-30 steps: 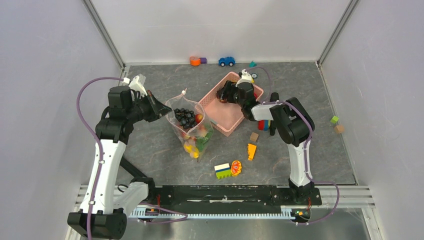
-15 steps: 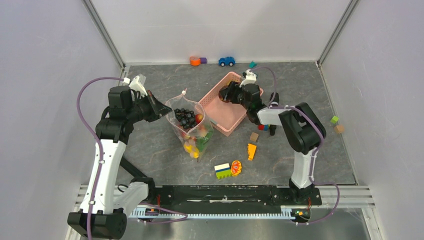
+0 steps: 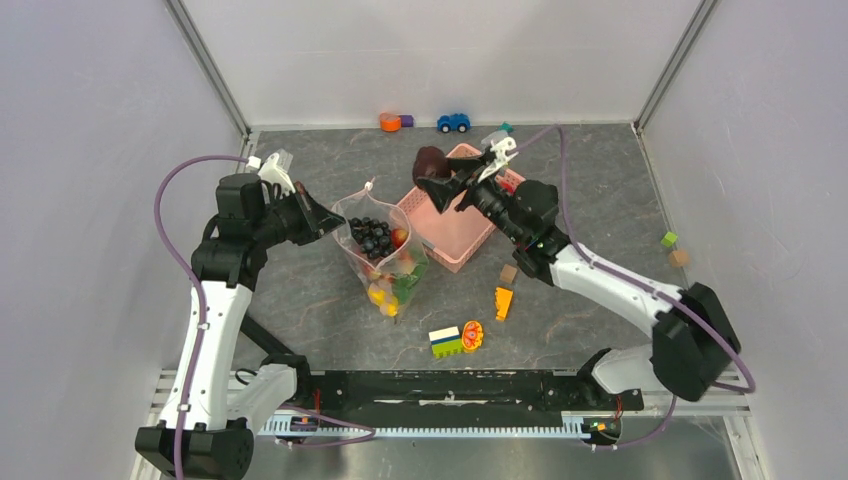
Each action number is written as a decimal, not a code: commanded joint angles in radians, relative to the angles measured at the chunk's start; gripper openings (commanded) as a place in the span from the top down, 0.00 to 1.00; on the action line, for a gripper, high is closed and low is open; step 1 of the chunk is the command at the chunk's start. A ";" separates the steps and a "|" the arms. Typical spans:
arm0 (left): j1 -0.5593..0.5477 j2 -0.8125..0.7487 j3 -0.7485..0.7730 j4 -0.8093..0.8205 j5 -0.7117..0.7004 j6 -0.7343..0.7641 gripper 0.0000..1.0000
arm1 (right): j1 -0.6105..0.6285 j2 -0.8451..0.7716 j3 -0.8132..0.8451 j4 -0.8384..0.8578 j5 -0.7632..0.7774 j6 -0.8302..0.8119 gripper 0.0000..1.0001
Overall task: Place the food in the zip-top bag and seal the zipper
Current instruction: Place the fake fruit in the zipper food storage bag, then adjust the zipper food storage bag at the center of the board.
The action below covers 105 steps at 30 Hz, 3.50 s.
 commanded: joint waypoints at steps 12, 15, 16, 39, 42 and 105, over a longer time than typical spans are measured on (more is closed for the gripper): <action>0.007 -0.024 -0.003 0.058 0.039 -0.029 0.98 | 0.356 -0.091 0.124 -0.265 -0.126 -0.465 0.70; 0.007 -0.025 -0.001 0.058 0.051 -0.029 0.98 | 0.379 -0.065 0.143 -0.344 -0.068 -0.506 0.70; 0.006 -0.027 -0.002 0.058 0.042 -0.029 0.98 | 0.385 -0.061 0.150 -0.369 -0.068 -0.522 0.70; 0.006 -0.023 -0.006 0.067 0.062 -0.028 0.98 | 0.432 0.077 0.513 -0.957 0.466 -0.528 0.38; 0.006 -0.019 -0.005 0.067 0.080 -0.032 0.98 | 0.435 0.130 0.609 -1.064 0.479 -0.539 0.38; 0.002 0.041 0.183 -0.032 0.021 -0.073 0.98 | 0.385 0.129 0.807 -1.155 0.277 -0.497 1.00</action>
